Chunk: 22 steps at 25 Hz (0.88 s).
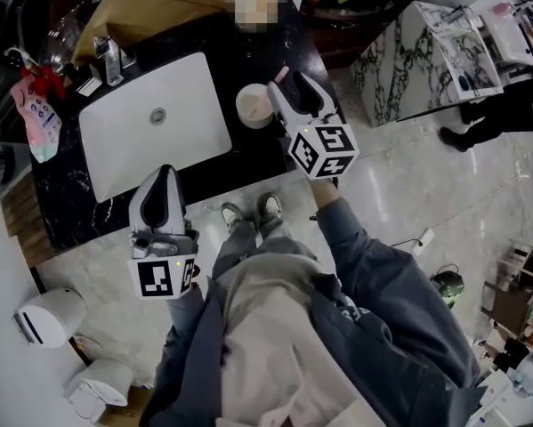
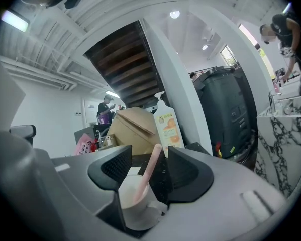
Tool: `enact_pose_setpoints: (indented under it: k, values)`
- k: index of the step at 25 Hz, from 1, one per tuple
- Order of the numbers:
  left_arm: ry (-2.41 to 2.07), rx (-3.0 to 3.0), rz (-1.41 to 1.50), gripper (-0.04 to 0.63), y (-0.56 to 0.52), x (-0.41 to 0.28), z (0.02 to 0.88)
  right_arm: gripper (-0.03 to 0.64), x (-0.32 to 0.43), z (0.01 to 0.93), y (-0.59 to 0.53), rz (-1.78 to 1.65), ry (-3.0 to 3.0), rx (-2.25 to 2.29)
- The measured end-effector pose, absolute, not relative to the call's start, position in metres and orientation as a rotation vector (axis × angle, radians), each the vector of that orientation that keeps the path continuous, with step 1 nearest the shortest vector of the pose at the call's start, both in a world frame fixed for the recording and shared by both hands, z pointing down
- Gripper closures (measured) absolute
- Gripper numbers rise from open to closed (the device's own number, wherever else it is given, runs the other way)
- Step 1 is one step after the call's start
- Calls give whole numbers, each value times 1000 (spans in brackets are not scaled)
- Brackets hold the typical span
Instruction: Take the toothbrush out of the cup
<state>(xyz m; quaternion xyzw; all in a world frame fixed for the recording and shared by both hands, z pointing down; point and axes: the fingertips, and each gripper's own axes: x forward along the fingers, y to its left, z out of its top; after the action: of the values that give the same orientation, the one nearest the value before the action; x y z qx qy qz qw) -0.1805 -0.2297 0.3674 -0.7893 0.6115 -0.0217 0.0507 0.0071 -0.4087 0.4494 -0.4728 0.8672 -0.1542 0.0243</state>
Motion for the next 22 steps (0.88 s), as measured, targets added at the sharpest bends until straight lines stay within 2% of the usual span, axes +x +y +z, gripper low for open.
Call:
enact_pose_setpoints:
  k: [2, 8, 22]
  values:
    - [1854, -2415, -94, 537, -241, -179, 375, 391, 3, 454, -414, -493, 2690, -1463]
    - [1869, -2455, -103, 537, -257, -177, 396, 519, 0, 465, -426, -518, 2721, -1473]
    - [1899, -2459, -48, 537, -264, -178, 396, 558, -2, 455, -422, -556, 2684, -1396]
